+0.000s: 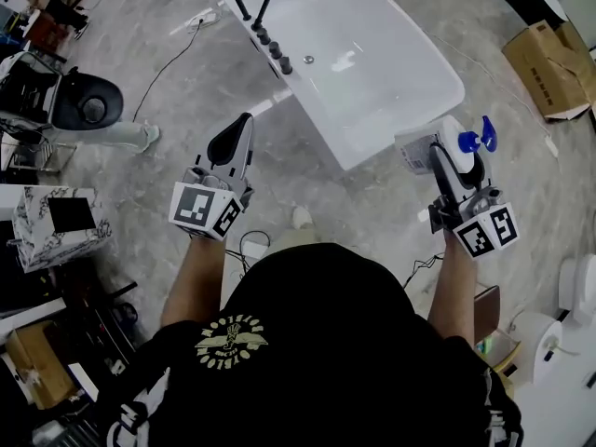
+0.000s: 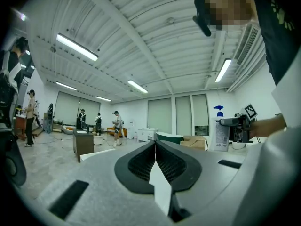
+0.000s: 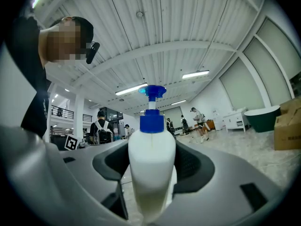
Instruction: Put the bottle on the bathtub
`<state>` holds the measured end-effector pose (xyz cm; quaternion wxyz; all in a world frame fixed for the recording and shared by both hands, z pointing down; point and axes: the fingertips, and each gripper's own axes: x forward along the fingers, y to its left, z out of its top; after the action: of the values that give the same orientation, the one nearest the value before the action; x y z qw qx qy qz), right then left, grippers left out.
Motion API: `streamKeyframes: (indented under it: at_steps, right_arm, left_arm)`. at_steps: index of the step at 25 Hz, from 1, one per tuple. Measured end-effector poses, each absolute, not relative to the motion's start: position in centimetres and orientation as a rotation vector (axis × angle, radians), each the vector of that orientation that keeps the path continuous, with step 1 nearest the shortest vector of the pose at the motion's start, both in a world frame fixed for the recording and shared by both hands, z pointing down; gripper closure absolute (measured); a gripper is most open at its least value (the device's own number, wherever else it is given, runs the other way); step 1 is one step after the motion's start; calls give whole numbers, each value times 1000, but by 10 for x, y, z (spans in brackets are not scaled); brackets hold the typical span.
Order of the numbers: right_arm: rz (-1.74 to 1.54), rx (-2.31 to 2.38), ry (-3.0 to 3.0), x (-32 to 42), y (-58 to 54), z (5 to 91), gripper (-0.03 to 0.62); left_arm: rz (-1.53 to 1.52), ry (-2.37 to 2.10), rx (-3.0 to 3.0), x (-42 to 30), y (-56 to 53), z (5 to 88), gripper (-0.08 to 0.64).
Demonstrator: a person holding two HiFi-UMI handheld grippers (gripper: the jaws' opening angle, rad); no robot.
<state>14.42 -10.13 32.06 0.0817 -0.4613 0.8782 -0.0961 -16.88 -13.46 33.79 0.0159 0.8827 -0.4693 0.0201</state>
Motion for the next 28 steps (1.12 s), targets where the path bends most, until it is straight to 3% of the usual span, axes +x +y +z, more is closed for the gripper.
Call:
streamKeyframes:
  at_steps: [10,28]
  right_arm:
    - [-225,-1477,2614,112,-126,303,321]
    - [-168,-1451,2789,131,-192,315,321]
  left_arm:
    - [23,-1340,2749,-198,-180,358,549]
    - [64,-1389,2712,-167,-220,361,549]
